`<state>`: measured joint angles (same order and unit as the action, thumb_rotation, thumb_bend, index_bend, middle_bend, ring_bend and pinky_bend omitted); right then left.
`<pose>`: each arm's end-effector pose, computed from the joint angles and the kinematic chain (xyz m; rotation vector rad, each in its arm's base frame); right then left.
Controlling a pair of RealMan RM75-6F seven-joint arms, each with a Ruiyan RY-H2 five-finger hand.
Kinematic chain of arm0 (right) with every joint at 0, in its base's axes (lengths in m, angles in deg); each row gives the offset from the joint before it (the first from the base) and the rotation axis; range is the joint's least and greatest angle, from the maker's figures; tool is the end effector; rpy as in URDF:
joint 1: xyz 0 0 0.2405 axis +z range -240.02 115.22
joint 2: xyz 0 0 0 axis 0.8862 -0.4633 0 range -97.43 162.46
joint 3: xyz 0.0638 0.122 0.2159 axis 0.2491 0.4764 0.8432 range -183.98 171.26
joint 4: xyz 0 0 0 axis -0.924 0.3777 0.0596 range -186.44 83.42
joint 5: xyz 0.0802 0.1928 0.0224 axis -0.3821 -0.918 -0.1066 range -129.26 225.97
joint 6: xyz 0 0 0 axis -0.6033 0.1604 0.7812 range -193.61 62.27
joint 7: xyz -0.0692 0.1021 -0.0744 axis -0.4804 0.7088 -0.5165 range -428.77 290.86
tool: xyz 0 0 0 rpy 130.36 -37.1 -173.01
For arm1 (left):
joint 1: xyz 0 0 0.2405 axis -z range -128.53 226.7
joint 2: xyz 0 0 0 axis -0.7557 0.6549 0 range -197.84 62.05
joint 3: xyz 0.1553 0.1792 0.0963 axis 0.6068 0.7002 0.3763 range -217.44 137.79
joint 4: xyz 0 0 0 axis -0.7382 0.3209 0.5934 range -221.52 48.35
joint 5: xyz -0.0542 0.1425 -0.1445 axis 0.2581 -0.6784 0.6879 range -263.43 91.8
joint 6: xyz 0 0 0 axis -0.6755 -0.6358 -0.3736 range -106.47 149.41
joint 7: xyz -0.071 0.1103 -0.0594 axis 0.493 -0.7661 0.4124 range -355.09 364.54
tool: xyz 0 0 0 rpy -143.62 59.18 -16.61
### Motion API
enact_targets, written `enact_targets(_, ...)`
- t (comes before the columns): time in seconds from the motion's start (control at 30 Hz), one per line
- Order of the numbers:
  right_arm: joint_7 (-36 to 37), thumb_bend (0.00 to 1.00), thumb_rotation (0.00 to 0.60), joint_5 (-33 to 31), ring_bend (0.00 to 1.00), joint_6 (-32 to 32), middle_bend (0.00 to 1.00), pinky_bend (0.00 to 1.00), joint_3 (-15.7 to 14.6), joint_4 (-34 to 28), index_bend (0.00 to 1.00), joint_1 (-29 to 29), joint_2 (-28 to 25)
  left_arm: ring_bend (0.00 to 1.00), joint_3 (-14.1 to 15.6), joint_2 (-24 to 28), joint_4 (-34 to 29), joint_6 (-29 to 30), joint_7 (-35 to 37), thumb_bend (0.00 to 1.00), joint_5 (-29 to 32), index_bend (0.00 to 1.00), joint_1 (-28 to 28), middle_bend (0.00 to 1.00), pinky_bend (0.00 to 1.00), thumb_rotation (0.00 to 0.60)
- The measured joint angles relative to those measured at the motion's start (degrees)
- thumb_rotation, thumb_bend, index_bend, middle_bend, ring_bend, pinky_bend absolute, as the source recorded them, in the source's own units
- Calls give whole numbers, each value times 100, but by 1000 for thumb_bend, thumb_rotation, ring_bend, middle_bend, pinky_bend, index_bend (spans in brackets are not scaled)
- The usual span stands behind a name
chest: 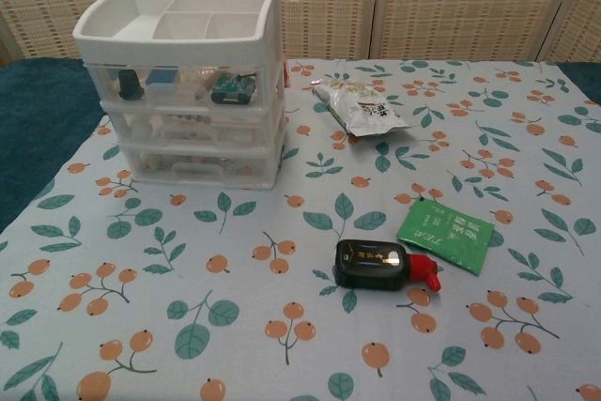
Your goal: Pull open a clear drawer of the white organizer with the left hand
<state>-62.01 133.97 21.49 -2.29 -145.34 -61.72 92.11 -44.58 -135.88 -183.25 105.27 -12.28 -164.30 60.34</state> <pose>-0.3205 -0.1623 0.1901 1.2826 -0.9516 0.9427 -0.2828 0.2180 0.1380 -1.4003 -0.7845 -0.8115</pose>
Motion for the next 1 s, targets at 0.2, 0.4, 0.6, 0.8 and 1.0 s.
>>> enact_targets(0.2,2,284,600,16,71,30,79,213,4,-59,36,-4,-32,286,-42,-39,38,-43,160,295,-8,185,21,293,489,600)
enact_targets(0.4,-18,283,600,-24,71,69,79,213,62,-105,35,3,-56,301,-72,-34,15,-272,679,295,-7,216,93,293,541,600)
enact_targets(0.6,-18,282,600,-61,71,78,79,213,132,-163,35,38,-113,524,-99,-54,6,-623,1584,295,-78,252,234,490,842,600)
enact_targets(0.8,-49,282,600,-67,71,113,79,213,188,-218,35,68,-152,711,-94,-70,-49,-1240,2804,295,-168,276,485,677,1000,600)
enact_targets(1.0,-69,282,600,-59,71,152,79,213,208,-251,36,70,-184,849,-62,-200,24,-1998,4126,322,-385,256,892,809,1000,600)
